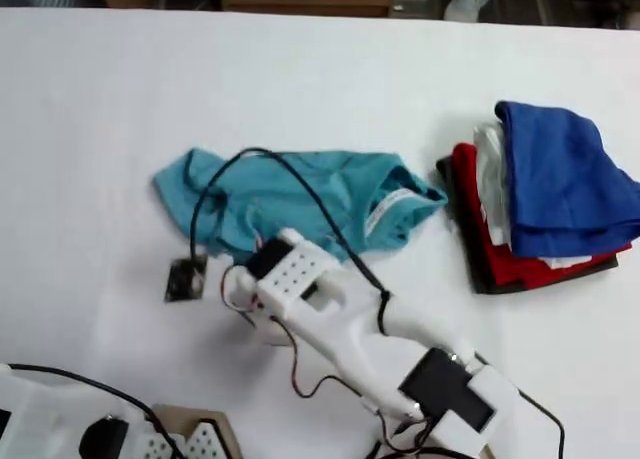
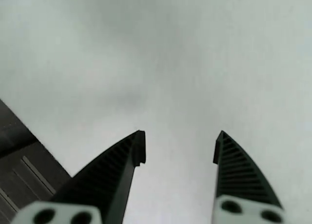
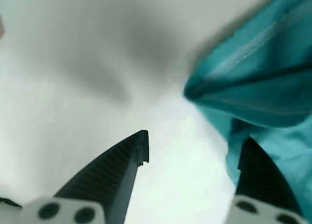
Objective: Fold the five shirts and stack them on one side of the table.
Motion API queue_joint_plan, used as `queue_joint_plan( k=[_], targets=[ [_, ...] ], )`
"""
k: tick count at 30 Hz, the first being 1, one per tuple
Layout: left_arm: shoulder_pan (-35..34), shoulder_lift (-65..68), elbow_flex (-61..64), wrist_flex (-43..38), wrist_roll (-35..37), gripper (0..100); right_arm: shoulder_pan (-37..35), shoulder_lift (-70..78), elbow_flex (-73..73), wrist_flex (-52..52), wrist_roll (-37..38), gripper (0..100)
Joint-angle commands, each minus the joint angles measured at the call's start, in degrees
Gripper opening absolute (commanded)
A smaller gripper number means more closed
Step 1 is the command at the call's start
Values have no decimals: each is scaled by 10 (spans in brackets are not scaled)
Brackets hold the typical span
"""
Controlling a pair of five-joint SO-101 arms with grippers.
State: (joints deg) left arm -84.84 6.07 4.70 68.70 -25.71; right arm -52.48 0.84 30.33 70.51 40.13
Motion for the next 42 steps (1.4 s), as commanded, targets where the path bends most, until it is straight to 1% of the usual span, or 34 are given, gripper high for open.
queue_joint_plan(
  k=[1, 5, 8, 12, 16, 18, 22, 25, 27, 30, 34, 36, 38, 42],
  targets=[
    [-4, -4, -28, -10, 2, 249, 12, -33, 9, -30, 0, 294],
    [-4, -4, -25, -5, 2, 249, 29, -33, 7, -95, 0, 294],
    [-5, -4, -24, -5, 2, 249, 25, -29, 7, -120, 0, 293],
    [-5, -4, -24, -5, 2, 249, 21, 15, 0, -154, -3, 293],
    [-11, -4, -24, -5, 2, 249, 40, 78, -68, -156, -5, 293],
    [-14, -4, -24, -5, 2, 249, 42, 109, -114, -152, -22, 293],
    [-14, -4, -25, -5, 2, 249, 10, 167, -210, -103, -51, 293],
    [-14, -4, -25, -5, 2, 249, -25, 190, -268, -50, -53, 294],
    [-14, -4, -25, -5, 2, 249, -33, 189, -293, -12, -54, 294],
    [-14, -4, -26, -8, 2, 249, -23, 174, -309, 42, -51, 294],
    [-11, -4, -28, -8, 2, 249, 22, 150, -309, 90, -48, 294],
    [-11, -4, -28, -8, 2, 249, 43, 140, -308, 117, -29, 294],
    [-10, -4, -28, -9, 2, 249, 48, 131, -299, 145, 3, 294],
    [-1, -4, -26, -9, 2, 249, 18, 99, -236, 150, 78, 294]
  ],
)
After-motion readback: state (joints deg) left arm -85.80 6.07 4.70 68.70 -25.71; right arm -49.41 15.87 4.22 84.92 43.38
